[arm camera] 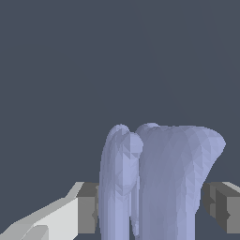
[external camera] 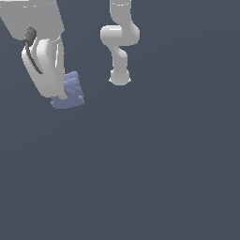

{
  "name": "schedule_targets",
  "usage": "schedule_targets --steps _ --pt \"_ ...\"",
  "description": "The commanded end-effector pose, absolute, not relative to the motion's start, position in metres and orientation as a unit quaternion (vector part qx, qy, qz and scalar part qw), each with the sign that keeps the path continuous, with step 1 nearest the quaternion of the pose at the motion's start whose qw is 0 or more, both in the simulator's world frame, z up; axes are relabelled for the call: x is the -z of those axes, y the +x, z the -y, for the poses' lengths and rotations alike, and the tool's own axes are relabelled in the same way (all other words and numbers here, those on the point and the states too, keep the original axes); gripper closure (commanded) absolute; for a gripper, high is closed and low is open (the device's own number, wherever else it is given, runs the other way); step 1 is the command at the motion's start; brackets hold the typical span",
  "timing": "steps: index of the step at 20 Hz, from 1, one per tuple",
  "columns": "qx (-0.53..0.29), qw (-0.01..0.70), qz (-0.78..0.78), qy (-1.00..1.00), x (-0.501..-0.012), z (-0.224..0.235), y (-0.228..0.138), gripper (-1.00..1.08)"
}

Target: Pick up the object and move it to a goal position.

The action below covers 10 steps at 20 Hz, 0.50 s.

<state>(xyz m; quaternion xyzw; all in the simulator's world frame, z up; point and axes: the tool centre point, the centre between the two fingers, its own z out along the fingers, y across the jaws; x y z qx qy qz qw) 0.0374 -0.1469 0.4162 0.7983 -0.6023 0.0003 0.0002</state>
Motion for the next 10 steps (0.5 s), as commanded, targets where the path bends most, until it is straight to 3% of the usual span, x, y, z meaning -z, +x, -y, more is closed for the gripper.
schedule_targets --steps 1,10 --pt "0.0 0.0 0.602 0.798 -0.4229 0.1484 0.0399 1.08" --pt "0.0 0.0 0.602 0.798 -0.4317 0.1507 0.0435 1.08"
